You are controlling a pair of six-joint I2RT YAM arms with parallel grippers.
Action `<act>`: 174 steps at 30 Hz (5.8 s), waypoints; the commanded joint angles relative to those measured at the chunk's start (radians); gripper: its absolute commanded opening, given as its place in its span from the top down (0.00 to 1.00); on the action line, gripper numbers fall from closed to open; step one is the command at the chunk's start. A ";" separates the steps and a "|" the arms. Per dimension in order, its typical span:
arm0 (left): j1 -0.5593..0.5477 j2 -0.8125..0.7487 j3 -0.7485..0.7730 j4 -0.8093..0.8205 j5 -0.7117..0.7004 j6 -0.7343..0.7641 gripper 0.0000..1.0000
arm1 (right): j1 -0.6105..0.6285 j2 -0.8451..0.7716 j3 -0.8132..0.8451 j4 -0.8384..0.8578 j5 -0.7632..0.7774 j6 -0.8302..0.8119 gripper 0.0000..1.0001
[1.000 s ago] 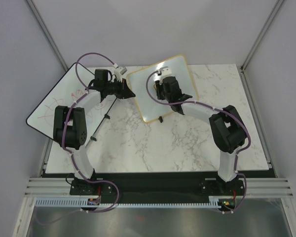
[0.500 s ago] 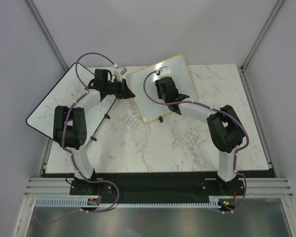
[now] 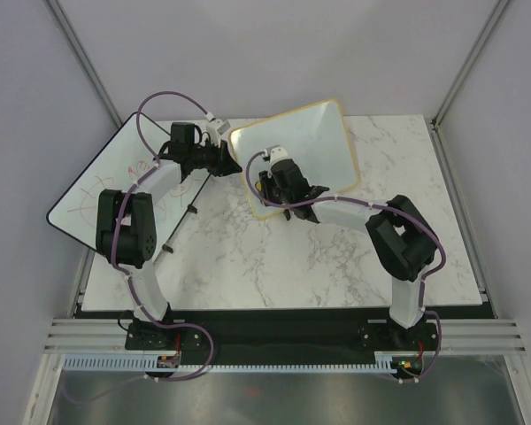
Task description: Erase the whiteboard
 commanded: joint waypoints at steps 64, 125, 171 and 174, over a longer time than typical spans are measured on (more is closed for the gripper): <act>0.018 0.119 0.133 0.044 0.057 0.003 0.33 | -0.075 0.055 0.042 -0.115 0.199 -0.121 1.00; -0.006 0.248 0.231 0.053 0.224 -0.122 0.98 | -0.068 0.110 0.155 -0.048 0.147 -0.255 1.00; -0.006 0.236 0.253 -0.025 0.217 -0.020 0.98 | -0.276 0.142 0.114 -0.126 0.203 0.106 1.00; -0.006 0.232 0.253 -0.024 0.214 -0.019 0.98 | -0.360 0.125 0.085 -0.164 0.268 0.147 1.00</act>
